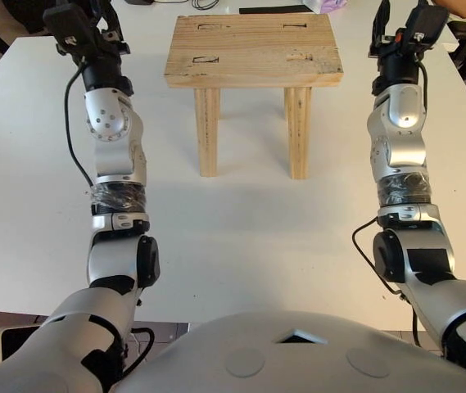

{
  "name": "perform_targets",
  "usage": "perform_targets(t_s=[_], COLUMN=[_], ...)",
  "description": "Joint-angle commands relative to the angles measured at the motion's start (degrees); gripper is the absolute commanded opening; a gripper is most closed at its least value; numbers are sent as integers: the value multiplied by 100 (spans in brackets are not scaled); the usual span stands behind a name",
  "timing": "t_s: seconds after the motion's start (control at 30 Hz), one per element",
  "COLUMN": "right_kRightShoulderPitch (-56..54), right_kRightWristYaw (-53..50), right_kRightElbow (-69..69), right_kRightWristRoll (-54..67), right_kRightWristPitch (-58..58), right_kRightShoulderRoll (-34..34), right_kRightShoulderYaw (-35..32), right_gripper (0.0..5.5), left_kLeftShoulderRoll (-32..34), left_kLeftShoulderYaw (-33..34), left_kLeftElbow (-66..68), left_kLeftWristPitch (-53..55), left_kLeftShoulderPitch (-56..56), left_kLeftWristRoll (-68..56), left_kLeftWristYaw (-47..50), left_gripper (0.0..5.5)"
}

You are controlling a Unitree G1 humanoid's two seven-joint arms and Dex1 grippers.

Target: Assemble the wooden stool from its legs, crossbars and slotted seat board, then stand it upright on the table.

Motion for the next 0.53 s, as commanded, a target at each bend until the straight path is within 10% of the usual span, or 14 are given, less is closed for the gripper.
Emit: perform_targets(t_s=[0.03,0.53], right_kRightShoulderPitch=[-198,76], right_kRightWristYaw=[-16,-162], right_kRightElbow=[101,-313], right_kRightWristRoll=[-156,-301], right_kRightWristPitch=[-12,53], right_kRightShoulderRoll=[73,350], right_kRightShoulderYaw=[-41,-141], right_gripper=[293,293], left_kLeftShoulderRoll=[-36,-207], left_kLeftShoulderYaw=[110,205], left_kLeftElbow=[-185,-487], left_kLeftWristPitch=[127,459], left_kLeftShoulderPitch=[-35,56], left_kLeftWristRoll=[-16,49], left_kLeftWristYaw=[1,100], left_gripper=[282,282])
